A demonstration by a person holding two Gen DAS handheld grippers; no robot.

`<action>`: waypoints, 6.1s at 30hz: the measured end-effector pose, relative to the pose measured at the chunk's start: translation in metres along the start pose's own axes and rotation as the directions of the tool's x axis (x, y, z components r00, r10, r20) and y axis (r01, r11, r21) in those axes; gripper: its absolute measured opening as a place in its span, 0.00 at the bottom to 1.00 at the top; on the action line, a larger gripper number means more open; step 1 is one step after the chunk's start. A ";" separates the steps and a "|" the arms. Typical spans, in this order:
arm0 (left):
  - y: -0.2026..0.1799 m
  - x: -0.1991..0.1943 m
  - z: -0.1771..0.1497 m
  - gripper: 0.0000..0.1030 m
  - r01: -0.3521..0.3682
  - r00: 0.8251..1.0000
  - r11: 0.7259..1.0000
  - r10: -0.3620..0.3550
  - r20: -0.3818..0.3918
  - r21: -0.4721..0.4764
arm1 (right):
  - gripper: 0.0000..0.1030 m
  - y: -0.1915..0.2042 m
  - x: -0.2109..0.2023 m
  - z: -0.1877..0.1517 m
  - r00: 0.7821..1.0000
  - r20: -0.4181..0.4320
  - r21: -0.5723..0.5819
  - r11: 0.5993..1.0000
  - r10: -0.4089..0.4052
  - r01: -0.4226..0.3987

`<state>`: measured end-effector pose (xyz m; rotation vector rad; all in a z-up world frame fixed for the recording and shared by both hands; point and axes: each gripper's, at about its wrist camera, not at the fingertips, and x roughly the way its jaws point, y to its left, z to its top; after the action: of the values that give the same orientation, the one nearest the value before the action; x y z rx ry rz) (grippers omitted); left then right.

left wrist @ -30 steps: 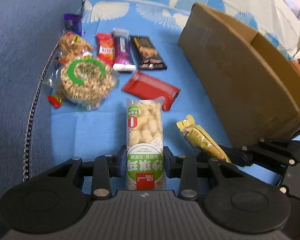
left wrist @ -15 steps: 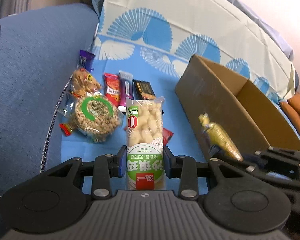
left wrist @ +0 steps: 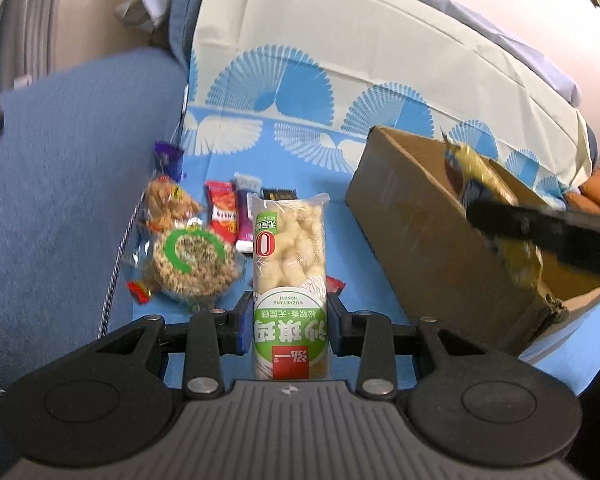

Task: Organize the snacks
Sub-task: 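Carry both snacks over the box and open both tools to drop them, then move both tools back from the box to the snack pile, then grasp the red wrapped bar with the right tool while the left tool grasps the round nut cake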

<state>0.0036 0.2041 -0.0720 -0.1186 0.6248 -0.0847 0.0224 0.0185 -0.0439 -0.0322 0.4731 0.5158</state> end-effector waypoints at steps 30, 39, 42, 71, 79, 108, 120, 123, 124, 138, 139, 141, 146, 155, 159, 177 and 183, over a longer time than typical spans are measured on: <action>-0.151 0.021 0.061 0.39 0.150 0.985 0.984 -0.157 0.071 0.092 | 0.16 -0.141 -0.032 0.009 0.927 -0.004 0.428 0.837 -0.376 0.341; -0.199 0.048 0.097 0.39 0.185 0.977 0.975 -0.196 0.088 0.121 | 0.16 -0.165 -0.041 0.006 0.893 -0.016 0.496 0.772 -0.449 0.397; -0.210 0.052 0.107 0.42 0.193 0.975 0.974 -0.204 0.086 0.117 | 0.17 -0.169 -0.042 0.004 0.884 -0.026 0.509 0.755 -0.466 0.413; -0.080 -0.009 0.036 0.53 0.057 0.981 0.937 -0.116 0.155 0.344 | 0.43 -0.136 -0.023 -0.002 0.865 -0.053 0.308 0.816 -0.499 0.489; 0.007 0.022 -0.001 0.30 -0.044 0.995 0.997 0.038 0.096 0.056 | 0.43 -0.099 -0.012 -0.006 0.912 -0.011 0.170 0.898 -0.410 0.406; 0.047 0.023 0.008 0.41 -0.135 0.974 0.970 0.167 0.150 -0.204 | 0.43 0.044 0.065 -0.002 0.989 -0.062 -0.114 0.985 -0.134 0.126; 0.040 0.034 0.010 0.79 -0.130 0.978 0.976 0.155 0.136 -0.177 | 0.84 0.034 0.165 -0.025 0.956 -0.249 -0.093 0.987 -0.154 0.135; 0.036 0.045 0.010 0.84 -0.147 0.979 0.970 0.171 0.114 -0.195 | 0.87 0.029 0.177 -0.030 0.950 -0.290 -0.085 0.992 -0.118 0.097; 0.037 0.049 0.010 0.85 -0.164 0.976 0.963 0.190 0.104 -0.211 | 0.87 0.028 0.181 -0.031 0.947 -0.303 -0.081 0.992 -0.112 0.092; 0.035 0.098 0.001 0.92 -0.362 0.929 0.891 0.369 -0.026 -0.274 | 0.61 0.014 0.172 -0.041 0.953 -0.302 -0.023 0.999 -0.040 0.035; 0.036 0.101 0.001 0.92 -0.364 0.928 0.888 0.371 -0.032 -0.279 | 0.60 0.014 0.170 -0.041 0.953 -0.302 -0.021 0.999 -0.039 0.035; 0.039 0.107 0.002 0.92 -0.373 0.925 0.882 0.378 -0.040 -0.288 | 0.58 0.013 0.167 -0.039 0.954 -0.296 -0.021 0.999 -0.046 0.042; 0.036 0.120 0.005 0.97 -0.397 0.916 0.875 0.398 -0.057 -0.276 | 0.56 0.013 0.160 -0.034 0.950 -0.297 -0.037 0.996 -0.093 0.086; 0.034 0.127 0.007 0.95 -0.430 0.901 0.872 0.430 -0.056 -0.234 | 0.79 0.009 0.173 -0.042 0.941 -0.322 -0.029 0.995 -0.101 0.097; 0.033 0.125 0.006 0.88 -0.438 0.897 0.872 0.440 -0.042 -0.220 | 0.77 0.012 0.178 -0.040 0.942 -0.327 -0.022 0.997 -0.080 0.078; 0.040 0.072 0.019 0.82 -0.245 0.970 0.948 0.238 -0.059 -0.205 | 0.52 0.028 0.123 -0.022 0.914 -0.403 -0.031 0.999 -0.046 0.036; 0.041 0.048 0.016 0.82 -0.086 0.984 0.994 0.073 -0.162 -0.073 | 0.52 0.027 0.077 -0.025 0.896 -0.444 0.023 0.999 -0.026 0.041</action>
<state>0.0537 0.2407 -0.0928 -0.1646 0.7920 0.0084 0.0572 0.0744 -0.0980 -0.1303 0.9285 0.4661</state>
